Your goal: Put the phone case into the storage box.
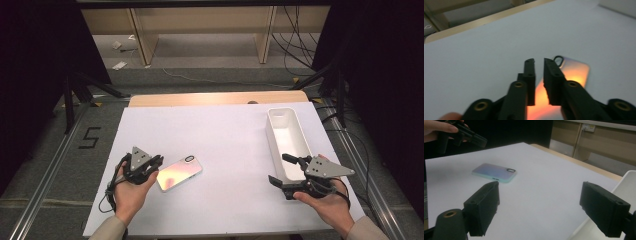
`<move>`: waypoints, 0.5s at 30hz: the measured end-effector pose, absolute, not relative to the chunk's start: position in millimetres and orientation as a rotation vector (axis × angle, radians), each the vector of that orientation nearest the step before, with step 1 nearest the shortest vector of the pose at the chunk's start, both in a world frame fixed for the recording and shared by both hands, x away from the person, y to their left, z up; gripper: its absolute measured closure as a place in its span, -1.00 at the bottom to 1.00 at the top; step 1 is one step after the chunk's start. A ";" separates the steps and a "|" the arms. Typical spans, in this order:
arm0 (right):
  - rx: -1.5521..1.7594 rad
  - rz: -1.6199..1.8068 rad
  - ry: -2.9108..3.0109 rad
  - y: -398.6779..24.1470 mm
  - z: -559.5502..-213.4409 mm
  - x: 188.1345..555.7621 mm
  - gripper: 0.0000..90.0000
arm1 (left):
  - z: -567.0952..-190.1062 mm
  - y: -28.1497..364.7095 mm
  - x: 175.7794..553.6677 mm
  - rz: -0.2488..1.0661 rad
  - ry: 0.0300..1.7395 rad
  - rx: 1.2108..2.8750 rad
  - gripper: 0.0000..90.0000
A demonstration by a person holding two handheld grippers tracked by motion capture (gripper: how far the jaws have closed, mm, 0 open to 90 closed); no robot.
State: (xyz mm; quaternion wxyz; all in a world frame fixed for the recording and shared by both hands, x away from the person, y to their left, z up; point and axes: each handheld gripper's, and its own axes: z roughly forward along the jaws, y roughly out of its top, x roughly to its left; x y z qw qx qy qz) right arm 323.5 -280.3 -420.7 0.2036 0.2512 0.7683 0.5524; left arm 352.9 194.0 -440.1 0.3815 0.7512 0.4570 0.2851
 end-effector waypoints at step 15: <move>0.700 1.541 2.157 -279.0 -422.4 324.7 -0.61 | -476.5 196.2 397.8 0.594 1.283 2.082 1.00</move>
